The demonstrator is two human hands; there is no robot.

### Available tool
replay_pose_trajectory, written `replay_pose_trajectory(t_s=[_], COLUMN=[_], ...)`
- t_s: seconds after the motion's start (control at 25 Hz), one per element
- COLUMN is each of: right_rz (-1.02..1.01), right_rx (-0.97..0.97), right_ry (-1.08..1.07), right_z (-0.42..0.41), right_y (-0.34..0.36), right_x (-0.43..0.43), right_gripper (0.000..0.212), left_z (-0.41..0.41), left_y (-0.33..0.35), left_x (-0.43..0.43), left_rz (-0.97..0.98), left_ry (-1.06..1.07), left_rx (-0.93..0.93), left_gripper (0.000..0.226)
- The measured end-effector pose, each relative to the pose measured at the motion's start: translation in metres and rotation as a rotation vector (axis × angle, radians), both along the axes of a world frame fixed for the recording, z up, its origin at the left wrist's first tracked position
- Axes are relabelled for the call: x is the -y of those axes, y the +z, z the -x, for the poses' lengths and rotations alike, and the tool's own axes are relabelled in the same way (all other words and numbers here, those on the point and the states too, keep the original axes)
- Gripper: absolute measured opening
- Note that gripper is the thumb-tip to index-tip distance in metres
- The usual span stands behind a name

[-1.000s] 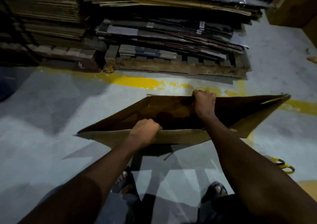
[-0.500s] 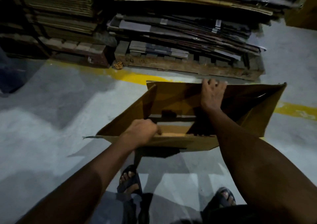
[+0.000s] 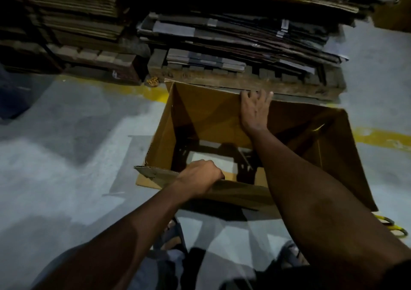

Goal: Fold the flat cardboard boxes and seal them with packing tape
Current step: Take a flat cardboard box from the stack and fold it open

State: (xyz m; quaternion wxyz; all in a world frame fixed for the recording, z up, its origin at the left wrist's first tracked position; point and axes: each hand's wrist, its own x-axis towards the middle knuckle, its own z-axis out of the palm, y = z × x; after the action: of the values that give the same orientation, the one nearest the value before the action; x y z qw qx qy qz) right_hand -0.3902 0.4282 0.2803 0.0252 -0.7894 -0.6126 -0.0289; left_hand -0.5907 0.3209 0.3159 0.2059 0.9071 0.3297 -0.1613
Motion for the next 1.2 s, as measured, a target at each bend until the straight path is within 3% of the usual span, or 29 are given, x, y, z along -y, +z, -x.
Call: replay_pose_trajectory(t_s=[0.12,0.24,0.44,0.52,0.56,0.68,0.76,0.84,0.96,1.08,1.2], right_rz=[0.052,0.068,0.132,0.128,0.123,0.164,0.173,0.15,0.167,0.415,0.789], right_rx=[-0.006,-0.028,-0.1,-0.139,-0.138,-0.062,-0.071,-0.125,-0.369,-0.743,-0.837], right_ry=[-0.041,0.025,0.065,0.068,0.063,-0.001,-0.116,-0.29,-0.489,-0.347,-0.212], right_z=[-0.01,-0.024,-0.044,-0.047,-0.049,-0.064,-0.078,-0.091,-0.113,-0.114,-0.099], right_y=[-0.01,-0.012,0.003,0.008,0.01,0.016,0.026,0.037,0.036,0.032,0.031], right_x=[0.012,0.024,0.035,0.057,0.072,0.122,0.151,0.174,0.194,0.203,0.203], right_gripper=[0.076,0.087,0.084,0.082,0.082,0.084,0.086,0.085,0.083,0.083,0.08], left_z=[0.001,0.001,0.001,0.0,0.002,0.022,0.046,0.068,0.077,0.058,0.04], left_y=[0.002,0.001,-0.003,-0.003,-0.001,0.012,0.014,0.007,-0.007,-0.008,-0.01], left_x=[-0.002,0.0,-0.009,-0.014,-0.017,-0.028,-0.036,-0.041,-0.035,-0.021,-0.013], left_rz=[0.022,0.022,0.139,0.21,0.156,-0.368,-0.455,-0.249,0.021,0.21,0.412], left_ry=[0.065,0.099,0.222,0.277,0.292,0.398,0.618,0.79,0.683,0.532,0.407], left_rx=[0.056,0.072,0.178,0.245,0.241,0.167,0.126,0.069,-0.021,-0.052,-0.159], left_gripper=[0.028,0.033,0.029,0.038,0.044,0.06,0.078,0.084,0.071,0.066,0.088])
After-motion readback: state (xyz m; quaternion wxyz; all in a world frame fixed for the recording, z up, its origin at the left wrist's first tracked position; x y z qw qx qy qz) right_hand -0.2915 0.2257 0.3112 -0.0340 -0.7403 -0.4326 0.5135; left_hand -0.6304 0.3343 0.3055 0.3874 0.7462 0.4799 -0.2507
